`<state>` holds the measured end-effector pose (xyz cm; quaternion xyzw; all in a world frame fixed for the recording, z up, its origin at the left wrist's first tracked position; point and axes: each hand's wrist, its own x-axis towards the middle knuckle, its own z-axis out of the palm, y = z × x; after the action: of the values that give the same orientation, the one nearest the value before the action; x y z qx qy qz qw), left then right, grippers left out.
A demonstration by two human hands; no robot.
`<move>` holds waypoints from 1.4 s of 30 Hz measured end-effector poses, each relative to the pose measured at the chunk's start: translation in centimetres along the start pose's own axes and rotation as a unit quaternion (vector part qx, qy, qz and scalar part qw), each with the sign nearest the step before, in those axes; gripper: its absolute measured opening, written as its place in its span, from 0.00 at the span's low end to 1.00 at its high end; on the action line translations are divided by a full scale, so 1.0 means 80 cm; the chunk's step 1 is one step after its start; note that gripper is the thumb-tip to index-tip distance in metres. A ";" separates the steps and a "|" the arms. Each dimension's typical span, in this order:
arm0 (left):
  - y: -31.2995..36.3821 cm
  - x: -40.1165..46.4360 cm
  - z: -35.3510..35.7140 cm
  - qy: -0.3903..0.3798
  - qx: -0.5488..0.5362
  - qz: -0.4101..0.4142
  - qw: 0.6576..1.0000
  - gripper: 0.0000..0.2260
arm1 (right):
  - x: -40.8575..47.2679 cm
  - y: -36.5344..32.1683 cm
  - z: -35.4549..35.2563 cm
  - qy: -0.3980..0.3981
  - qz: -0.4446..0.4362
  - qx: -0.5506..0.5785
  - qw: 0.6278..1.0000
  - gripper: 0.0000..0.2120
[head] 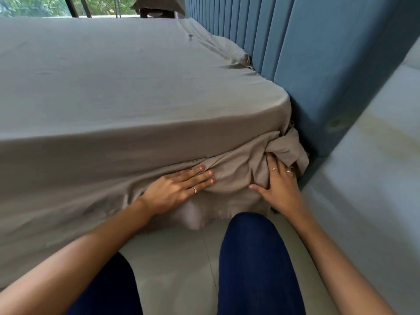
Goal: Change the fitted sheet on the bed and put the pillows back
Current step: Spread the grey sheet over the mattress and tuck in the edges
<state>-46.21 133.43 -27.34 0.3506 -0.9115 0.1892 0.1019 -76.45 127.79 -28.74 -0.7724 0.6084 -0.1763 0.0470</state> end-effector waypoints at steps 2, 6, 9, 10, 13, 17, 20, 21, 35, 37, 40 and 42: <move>-0.004 0.006 -0.007 -0.004 -0.024 -0.008 1.000 0.23 | 0.004 0.002 -0.002 0.049 0.001 -0.006 0.999 0.31; -0.016 0.023 -0.042 0.024 -0.027 -0.018 0.999 0.21 | 0.010 -0.001 -0.032 0.130 -0.048 0.000 0.990 0.07; -0.025 0.031 -0.067 0.066 0.007 -0.041 0.997 0.21 | 0.017 -0.008 -0.059 0.204 -0.046 0.072 0.975 0.06; -0.027 0.034 -0.070 0.082 0.020 -0.043 0.996 0.20 | 0.022 -0.011 -0.066 0.242 -0.047 0.105 0.963 0.05; -0.027 0.038 -0.063 0.092 0.111 0.002 0.990 0.14 | 0.036 -0.026 -0.073 0.312 -0.067 0.158 0.934 0.03; 0.003 0.034 -0.043 0.053 0.131 0.026 0.990 0.18 | 0.041 -0.036 -0.059 0.242 -0.074 0.155 0.955 0.08; 0.028 0.021 -0.023 -0.009 0.106 -0.019 0.994 0.21 | 0.041 -0.033 -0.043 0.212 -0.079 0.126 0.966 0.11; 0.028 0.013 -0.015 -0.037 0.106 -0.042 0.993 0.25 | 0.039 -0.033 -0.038 0.206 -0.078 0.124 0.967 0.12; -0.017 -0.005 -0.037 0.015 0.021 -0.036 0.999 0.24 | 0.013 -0.019 0.007 0.131 -0.138 -0.057 0.980 0.21; -0.015 -0.007 -0.039 0.020 0.040 -0.043 0.998 0.23 | 0.013 -0.023 0.009 0.138 -0.120 -0.076 0.980 0.20; -0.006 -0.008 -0.027 0.018 0.047 -0.083 0.995 0.25 | 0.008 -0.031 0.013 0.175 -0.111 -0.093 0.974 0.19; 0.001 -0.005 -0.015 0.025 0.039 -0.126 0.991 0.24 | 0.006 -0.036 0.015 0.193 -0.103 -0.101 0.971 0.17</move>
<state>-45.90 134.25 -26.37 0.4618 -0.8489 0.2193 0.1343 -73.29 127.89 -28.94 -0.7830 0.5381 -0.2632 -0.1677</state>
